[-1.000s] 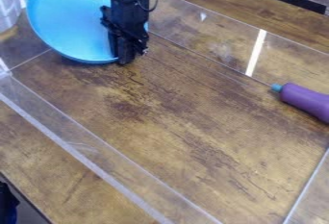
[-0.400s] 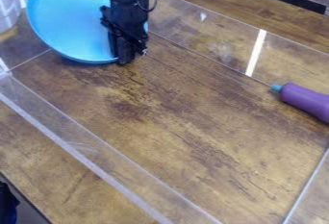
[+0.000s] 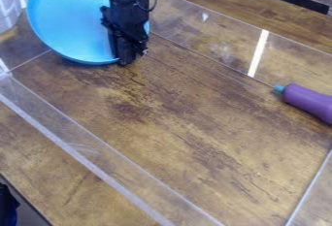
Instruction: Remove the lemon from the blue tray and put it on the table
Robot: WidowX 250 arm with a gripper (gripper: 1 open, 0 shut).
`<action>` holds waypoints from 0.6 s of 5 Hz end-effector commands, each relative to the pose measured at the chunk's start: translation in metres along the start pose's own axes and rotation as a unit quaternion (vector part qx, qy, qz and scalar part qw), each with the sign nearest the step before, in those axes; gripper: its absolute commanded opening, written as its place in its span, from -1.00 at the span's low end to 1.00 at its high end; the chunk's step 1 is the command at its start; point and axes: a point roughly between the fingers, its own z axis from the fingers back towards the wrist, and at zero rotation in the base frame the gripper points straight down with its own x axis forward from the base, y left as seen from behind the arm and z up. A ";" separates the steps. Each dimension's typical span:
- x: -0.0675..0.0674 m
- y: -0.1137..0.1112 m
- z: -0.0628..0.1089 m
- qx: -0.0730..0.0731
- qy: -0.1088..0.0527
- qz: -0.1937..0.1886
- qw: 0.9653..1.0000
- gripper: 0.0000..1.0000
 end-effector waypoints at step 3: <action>-0.016 0.028 0.011 0.011 -0.011 0.020 1.000 -1.00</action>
